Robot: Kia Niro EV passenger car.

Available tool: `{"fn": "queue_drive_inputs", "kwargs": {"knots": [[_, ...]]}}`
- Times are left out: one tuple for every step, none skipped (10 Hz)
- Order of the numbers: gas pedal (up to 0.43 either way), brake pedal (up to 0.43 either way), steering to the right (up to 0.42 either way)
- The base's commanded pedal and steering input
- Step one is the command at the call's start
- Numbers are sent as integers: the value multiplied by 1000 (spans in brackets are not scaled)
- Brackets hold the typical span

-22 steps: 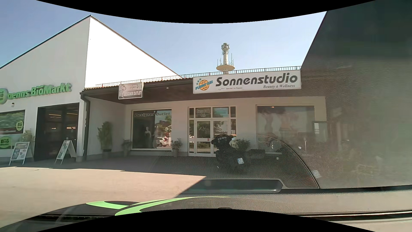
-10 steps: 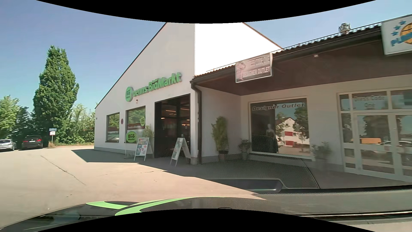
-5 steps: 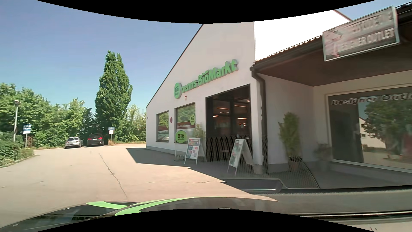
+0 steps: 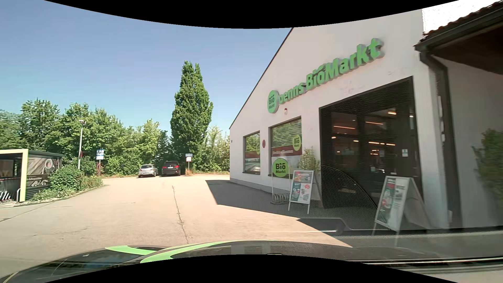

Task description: Follow the waypoints while adhering to traffic rules and regulations

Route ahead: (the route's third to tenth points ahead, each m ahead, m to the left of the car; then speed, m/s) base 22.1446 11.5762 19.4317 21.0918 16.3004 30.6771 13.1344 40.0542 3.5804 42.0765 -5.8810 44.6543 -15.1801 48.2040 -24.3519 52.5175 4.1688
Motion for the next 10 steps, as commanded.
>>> {"fn": "queue_drive_inputs", "kwargs": {"knots": [[189,0,-361],[189,0,-333],[189,0,-304],[189,0,-275],[189,0,-234],[189,0,-194],[189,0,-161],[177,0,-128],[177,0,-103],[177,0,-80]]}}
